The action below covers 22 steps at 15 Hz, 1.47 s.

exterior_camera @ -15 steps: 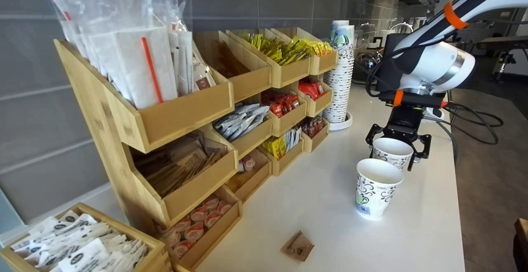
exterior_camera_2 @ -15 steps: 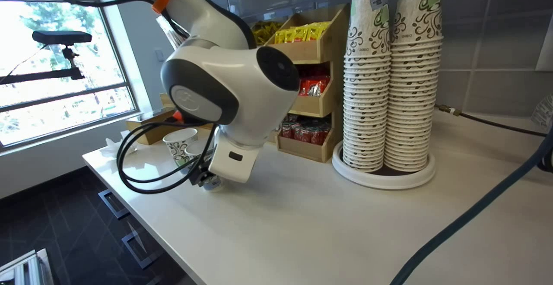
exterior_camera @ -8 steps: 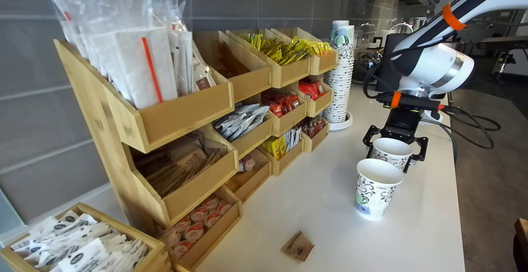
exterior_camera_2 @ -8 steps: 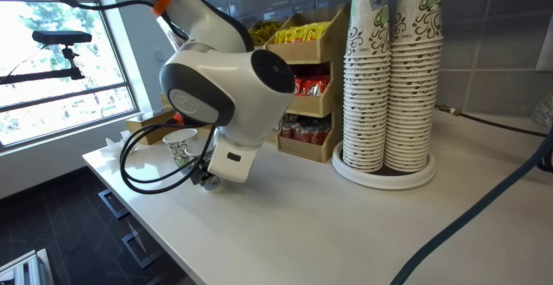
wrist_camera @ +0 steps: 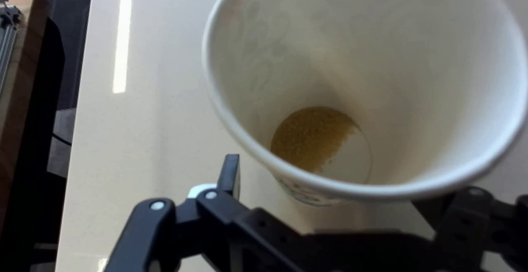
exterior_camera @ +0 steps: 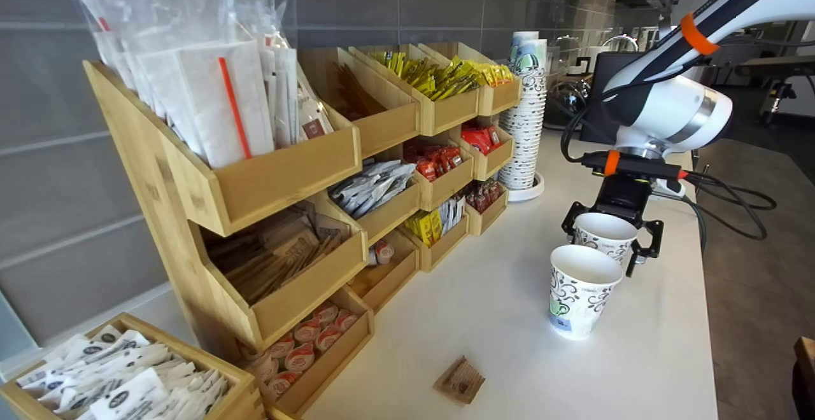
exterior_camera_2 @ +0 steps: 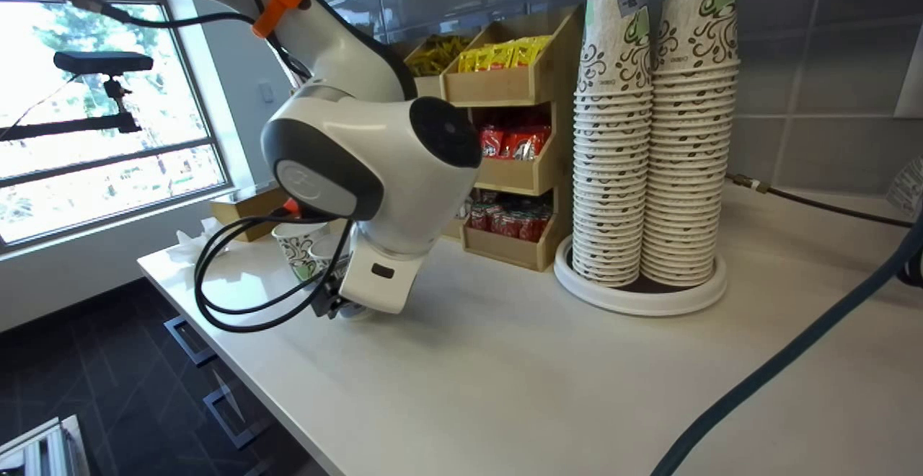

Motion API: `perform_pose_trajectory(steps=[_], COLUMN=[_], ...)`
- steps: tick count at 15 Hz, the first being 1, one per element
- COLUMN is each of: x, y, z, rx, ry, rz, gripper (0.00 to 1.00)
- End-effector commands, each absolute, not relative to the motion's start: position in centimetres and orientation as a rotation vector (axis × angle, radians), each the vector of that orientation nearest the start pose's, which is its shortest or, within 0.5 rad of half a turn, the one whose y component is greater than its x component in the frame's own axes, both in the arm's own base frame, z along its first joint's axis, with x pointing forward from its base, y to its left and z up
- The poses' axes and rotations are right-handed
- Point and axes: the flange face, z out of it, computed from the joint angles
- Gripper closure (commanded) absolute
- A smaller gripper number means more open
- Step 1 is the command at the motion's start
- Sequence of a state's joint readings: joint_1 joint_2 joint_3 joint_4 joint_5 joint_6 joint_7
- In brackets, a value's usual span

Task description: Pick up the white paper cup on the right and pour all its contents into the white paper cup on the left

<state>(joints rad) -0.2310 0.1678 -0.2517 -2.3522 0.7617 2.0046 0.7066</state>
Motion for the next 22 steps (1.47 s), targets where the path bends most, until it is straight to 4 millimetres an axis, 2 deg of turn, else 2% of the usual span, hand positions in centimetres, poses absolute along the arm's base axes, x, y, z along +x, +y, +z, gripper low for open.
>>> perform_pose_trajectory(steps=[1, 12, 17, 22], x=[42.62, 42.04, 42.00, 41.88], y=[-17.13, -16.55, -16.41, -16.45], z=[23.52, 22.95, 22.84, 22.75], rx=[-1.678, -1.657, -1.642, -1.636], ry=[1.915, 1.912, 1.900, 1.892], rz=[0.690, 0.692, 0.699, 0.693], gripper=[0.00, 0.00, 0.04, 0.51])
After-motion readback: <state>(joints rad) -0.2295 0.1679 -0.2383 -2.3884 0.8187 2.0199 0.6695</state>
